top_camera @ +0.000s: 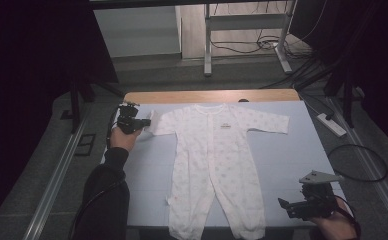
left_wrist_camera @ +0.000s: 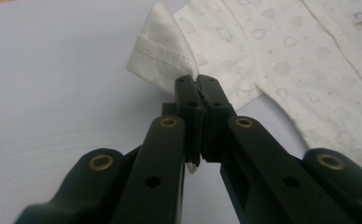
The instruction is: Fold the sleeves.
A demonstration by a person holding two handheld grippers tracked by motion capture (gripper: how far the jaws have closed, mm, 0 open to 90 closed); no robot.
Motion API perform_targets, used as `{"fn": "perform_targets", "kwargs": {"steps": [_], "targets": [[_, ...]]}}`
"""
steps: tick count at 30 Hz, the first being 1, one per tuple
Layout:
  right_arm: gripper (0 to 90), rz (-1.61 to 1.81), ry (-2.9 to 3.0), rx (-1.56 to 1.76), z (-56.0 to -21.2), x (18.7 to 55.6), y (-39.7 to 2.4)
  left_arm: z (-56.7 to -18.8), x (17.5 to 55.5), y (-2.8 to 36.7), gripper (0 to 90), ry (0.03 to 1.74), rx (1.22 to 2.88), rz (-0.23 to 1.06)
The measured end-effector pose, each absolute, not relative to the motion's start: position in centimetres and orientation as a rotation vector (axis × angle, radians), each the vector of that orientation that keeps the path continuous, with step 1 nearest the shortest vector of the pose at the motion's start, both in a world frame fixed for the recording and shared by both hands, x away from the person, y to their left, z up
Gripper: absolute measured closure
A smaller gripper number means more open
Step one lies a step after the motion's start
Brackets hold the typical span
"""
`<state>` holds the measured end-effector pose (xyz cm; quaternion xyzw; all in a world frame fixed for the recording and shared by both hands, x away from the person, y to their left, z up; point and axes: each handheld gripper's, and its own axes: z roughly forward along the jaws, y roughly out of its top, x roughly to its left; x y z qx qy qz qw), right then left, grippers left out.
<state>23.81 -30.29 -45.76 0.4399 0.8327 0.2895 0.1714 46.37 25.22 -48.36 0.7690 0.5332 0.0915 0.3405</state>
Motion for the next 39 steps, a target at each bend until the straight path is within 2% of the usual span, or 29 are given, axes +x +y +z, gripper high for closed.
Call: {"fn": "perform_targets", "kwargs": {"steps": [39], "targets": [[0.3, 0.809, 2.371, 1.247, -45.8, 23.9, -30.3, -46.3, 47.0, 18.4, 87.8, 1.213, 2.058, 0.181]]}}
